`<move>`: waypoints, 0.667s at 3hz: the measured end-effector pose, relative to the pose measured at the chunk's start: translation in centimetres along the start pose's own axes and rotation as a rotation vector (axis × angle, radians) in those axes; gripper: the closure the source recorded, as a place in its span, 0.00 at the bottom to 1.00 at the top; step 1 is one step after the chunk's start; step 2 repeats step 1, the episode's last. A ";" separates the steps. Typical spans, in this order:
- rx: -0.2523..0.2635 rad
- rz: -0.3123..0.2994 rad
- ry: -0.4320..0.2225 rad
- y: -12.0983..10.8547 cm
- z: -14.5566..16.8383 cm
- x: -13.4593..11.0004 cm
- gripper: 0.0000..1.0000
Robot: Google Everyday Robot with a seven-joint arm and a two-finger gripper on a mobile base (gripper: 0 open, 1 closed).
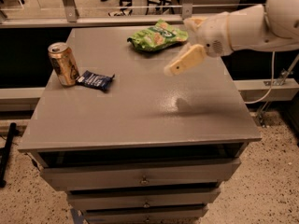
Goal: Move rxbar blueberry near orange can
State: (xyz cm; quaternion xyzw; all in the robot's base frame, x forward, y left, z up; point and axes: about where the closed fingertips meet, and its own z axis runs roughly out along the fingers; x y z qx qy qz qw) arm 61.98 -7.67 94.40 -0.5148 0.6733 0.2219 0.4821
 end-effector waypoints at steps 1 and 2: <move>0.063 0.025 -0.030 -0.7 -4.6 1.1 0.00; 0.063 0.025 -0.030 -0.7 -4.6 1.1 0.00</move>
Offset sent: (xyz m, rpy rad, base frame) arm 0.0000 0.0000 0.0000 0.0000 0.0000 0.0000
